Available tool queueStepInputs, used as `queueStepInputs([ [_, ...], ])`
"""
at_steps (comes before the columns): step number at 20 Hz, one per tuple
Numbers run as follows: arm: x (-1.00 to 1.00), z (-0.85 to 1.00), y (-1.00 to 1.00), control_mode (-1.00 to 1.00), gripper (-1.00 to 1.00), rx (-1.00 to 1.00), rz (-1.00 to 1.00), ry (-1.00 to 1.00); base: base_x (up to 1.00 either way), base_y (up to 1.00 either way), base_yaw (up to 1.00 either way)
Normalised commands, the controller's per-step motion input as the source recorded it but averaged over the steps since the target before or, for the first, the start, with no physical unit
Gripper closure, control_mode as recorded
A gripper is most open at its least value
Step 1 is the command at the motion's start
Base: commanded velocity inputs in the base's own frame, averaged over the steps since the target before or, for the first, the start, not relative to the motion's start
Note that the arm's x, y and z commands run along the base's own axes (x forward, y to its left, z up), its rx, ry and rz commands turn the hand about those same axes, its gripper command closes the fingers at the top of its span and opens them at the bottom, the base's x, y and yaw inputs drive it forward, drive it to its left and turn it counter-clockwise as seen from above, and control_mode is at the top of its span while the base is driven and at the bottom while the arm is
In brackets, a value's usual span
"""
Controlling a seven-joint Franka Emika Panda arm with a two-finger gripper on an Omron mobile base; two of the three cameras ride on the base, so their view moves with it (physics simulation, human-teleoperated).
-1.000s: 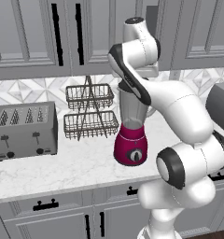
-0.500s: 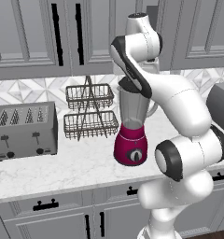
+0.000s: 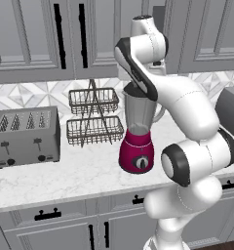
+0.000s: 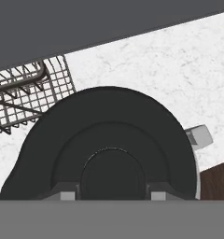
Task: Close the lid blender by securely placing the lid on top.
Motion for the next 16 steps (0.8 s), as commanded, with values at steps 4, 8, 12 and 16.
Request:
queueStepInputs([
  [4,-0.02,-0.04,0.00,-1.00,1.00,0.00,0.00,0.00,0.00,0.00,0.00],
  [8,0.00,-0.03,0.00,-1.00,-1.00,0.00,0.00,0.01,0.00,0.00,0.00],
  [12,0.00,0.00,0.00,-1.00,-1.00,0.00,0.00,0.06,0.00,0.00,0.00],
  [16,0.00,0.00,0.00,-1.00,-1.00,0.00,0.00,0.05,0.00,0.00,0.00],
])
